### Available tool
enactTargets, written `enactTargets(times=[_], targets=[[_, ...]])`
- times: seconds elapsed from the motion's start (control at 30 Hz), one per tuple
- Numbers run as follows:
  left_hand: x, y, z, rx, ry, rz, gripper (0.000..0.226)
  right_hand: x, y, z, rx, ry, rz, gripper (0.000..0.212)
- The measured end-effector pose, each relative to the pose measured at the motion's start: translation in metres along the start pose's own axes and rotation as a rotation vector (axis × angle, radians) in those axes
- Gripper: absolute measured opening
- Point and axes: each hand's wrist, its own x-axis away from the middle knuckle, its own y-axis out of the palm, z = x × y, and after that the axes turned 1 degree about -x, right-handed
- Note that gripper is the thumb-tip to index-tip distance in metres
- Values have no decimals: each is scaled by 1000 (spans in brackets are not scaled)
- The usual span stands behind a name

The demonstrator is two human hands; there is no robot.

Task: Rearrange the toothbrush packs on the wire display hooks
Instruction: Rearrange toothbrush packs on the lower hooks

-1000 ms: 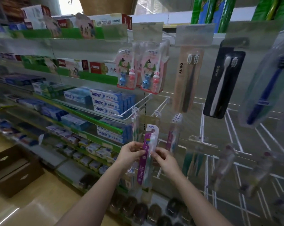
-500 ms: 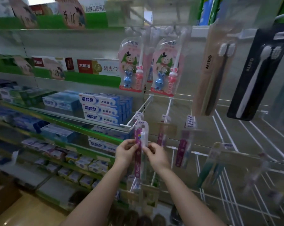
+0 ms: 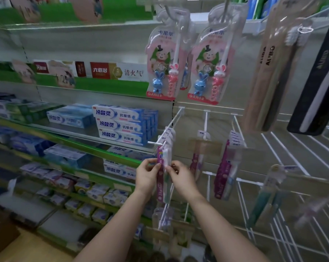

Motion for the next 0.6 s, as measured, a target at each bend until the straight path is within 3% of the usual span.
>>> enactTargets(times=[0.3, 0.47, 0.6], targets=[[-6, 0, -6, -124, 19, 19, 6, -8, 1, 1, -13, 69, -31, 28], [7, 5, -4, -398, 149, 213, 21, -1, -7, 4, -15, 127, -4, 27], [19, 13, 5, -344, 207, 200, 18, 10, -21, 9, -46, 143, 76, 21]])
